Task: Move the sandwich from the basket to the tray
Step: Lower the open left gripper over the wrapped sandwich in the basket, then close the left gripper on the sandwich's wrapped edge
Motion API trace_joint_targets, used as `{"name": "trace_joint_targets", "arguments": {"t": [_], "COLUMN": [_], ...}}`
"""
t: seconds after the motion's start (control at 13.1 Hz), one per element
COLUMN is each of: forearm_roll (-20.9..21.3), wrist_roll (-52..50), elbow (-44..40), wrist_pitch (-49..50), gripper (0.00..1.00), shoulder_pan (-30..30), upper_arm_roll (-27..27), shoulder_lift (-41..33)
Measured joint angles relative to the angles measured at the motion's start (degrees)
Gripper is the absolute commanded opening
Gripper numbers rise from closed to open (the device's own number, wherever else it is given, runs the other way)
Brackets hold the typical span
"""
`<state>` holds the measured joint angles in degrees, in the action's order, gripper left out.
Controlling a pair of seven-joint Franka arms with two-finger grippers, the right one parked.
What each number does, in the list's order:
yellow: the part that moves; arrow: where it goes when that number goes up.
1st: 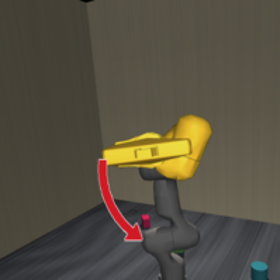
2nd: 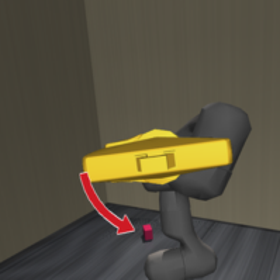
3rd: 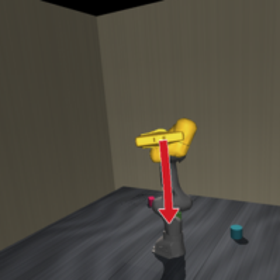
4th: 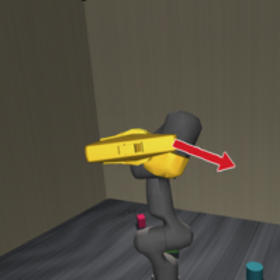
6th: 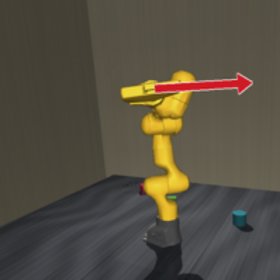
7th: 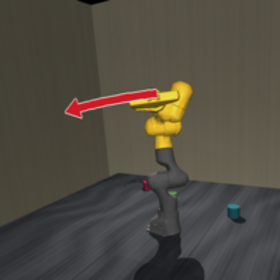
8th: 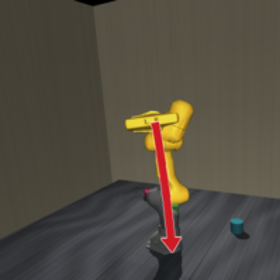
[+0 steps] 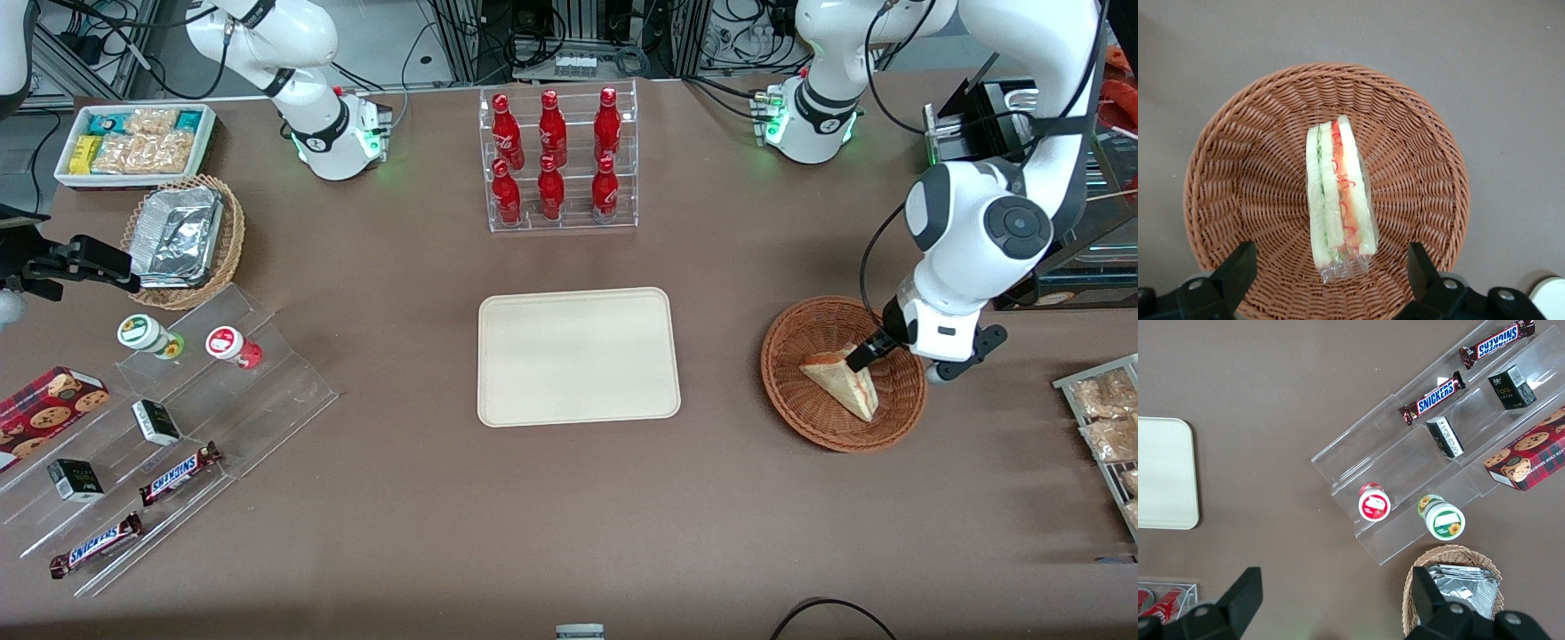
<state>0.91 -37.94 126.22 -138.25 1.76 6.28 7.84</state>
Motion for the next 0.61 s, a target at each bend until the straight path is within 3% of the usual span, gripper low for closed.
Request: {"name": "trace_joint_targets", "arguments": {"t": [0.61], "forearm_roll": [0.0], "wrist_roll": [-1.5], "elbow": [0.0], "wrist_pitch": [-2.7], "gripper": [1.0], "shoulder_pan": [0.0], "upper_arm_roll": [0.1], "shoulder_lift": [4.9]}}
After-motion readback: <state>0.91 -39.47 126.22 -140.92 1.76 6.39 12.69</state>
